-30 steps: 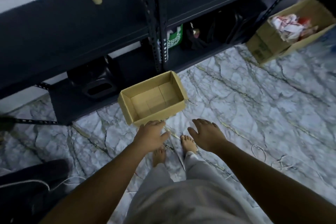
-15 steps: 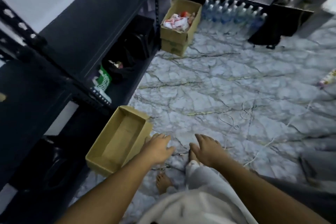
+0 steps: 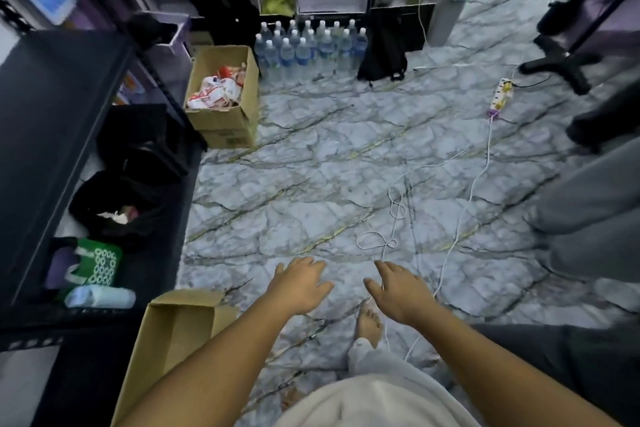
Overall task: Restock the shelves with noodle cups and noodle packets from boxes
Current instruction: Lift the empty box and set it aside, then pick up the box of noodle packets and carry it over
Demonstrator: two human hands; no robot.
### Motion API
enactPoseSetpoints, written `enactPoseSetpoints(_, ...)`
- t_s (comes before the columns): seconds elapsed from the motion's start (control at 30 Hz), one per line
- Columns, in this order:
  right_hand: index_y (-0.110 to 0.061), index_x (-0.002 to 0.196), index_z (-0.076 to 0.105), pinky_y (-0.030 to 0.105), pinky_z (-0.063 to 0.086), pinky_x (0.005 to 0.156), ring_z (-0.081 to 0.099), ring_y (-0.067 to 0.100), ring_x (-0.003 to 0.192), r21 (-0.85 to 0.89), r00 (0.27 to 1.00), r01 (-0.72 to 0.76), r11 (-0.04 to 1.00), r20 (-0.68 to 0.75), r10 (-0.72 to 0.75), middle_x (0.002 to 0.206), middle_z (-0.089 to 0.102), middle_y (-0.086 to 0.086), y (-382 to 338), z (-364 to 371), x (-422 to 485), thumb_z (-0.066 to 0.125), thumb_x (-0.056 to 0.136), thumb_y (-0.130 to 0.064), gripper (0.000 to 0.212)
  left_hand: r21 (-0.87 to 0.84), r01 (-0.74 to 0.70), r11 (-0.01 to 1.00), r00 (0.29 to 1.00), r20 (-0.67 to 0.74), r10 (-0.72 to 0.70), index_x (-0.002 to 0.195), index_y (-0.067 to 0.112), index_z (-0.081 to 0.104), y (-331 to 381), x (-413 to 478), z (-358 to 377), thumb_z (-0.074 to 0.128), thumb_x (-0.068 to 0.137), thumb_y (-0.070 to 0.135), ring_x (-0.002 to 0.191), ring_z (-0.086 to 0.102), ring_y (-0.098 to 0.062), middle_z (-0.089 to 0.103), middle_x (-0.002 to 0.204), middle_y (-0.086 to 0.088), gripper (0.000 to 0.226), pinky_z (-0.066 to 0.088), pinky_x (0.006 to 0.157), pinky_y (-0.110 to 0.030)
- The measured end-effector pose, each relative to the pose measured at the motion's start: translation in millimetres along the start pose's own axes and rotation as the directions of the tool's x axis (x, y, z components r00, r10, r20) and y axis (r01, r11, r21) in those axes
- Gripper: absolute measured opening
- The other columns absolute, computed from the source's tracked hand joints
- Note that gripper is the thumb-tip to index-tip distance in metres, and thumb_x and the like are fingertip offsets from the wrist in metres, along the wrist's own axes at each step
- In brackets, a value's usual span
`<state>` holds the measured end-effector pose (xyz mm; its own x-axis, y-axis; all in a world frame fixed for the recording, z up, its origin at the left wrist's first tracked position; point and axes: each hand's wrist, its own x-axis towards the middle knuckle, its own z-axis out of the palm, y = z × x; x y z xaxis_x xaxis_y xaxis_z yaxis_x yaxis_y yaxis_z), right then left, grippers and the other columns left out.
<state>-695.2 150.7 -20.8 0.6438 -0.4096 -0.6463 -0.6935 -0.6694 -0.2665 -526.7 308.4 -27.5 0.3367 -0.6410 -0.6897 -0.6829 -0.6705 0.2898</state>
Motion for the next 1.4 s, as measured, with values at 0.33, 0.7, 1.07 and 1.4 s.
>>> enactPoseSetpoints(0.33, -0.020, 0.162, 0.021, 0.052, 0.019, 0.123, 0.022, 0.026, 0.153, 0.004, 1.000, 0.012, 1.000, 0.009, -0.012, 0.168, 0.024, 0.000, 68.1, -103.5, 65.8, 0.029, 0.107, -0.056, 0.066, 0.015, -0.017, 1.000, 0.998, -0.064, 0.018, 0.153, 0.026, 0.041, 66.0, 93.0, -69.6, 0.038, 0.104, 0.058, 0.143, 0.037, -0.024, 0.045, 0.152, 0.000, 0.058, 0.029, 0.116, -0.054)
enactPoseSetpoints(0.7, -0.020, 0.163, 0.020, 0.052, 0.019, 0.123, 0.020, 0.024, 0.155, 0.025, 1.000, -0.006, 1.000, 0.021, 0.005, 0.169, 0.021, 0.001, 58.2, -187.0, 194.4, 0.029, 0.106, -0.057, 0.068, -0.015, -0.015, 1.000, 0.998, -0.057, 0.014, 0.156, 0.025, 0.037, 51.0, 208.5, -175.6, 0.040, 0.105, 0.056, 0.149, 0.031, -0.023, 0.037, 0.161, -0.001, 0.060, 0.024, 0.120, -0.052)
enactPoseSetpoints(1.07, -0.021, 0.162, 0.022, 0.052, 0.024, 0.122, 0.025, 0.027, 0.153, 0.068, 0.998, -0.014, 0.998, -0.055, 0.018, 0.168, 0.026, 0.002, 29.3, -299.6, 318.8, 0.029, 0.105, -0.059, 0.069, 0.034, -0.026, 0.999, 0.998, -0.062, 0.029, 0.158, 0.024, 0.033, 30.2, 327.3, -315.0, 0.038, 0.105, 0.057, 0.149, 0.032, -0.026, 0.034, 0.162, -0.004, 0.063, 0.026, 0.120, -0.051)
enactPoseSetpoints(1.4, -0.023, 0.161, 0.022, 0.052, 0.022, 0.122, 0.024, 0.025, 0.153, -0.098, 0.993, 0.111, 0.989, -0.022, -0.113, 0.168, 0.025, 0.000, 29.1, -409.9, 444.9, 0.029, 0.105, -0.057, 0.066, -0.093, 0.078, 0.993, 0.983, -0.161, -0.092, 0.154, 0.024, 0.039, 20.9, 417.1, -405.5, 0.039, 0.104, 0.059, 0.147, 0.034, -0.025, 0.037, 0.161, -0.005, 0.061, 0.027, 0.119, -0.052)
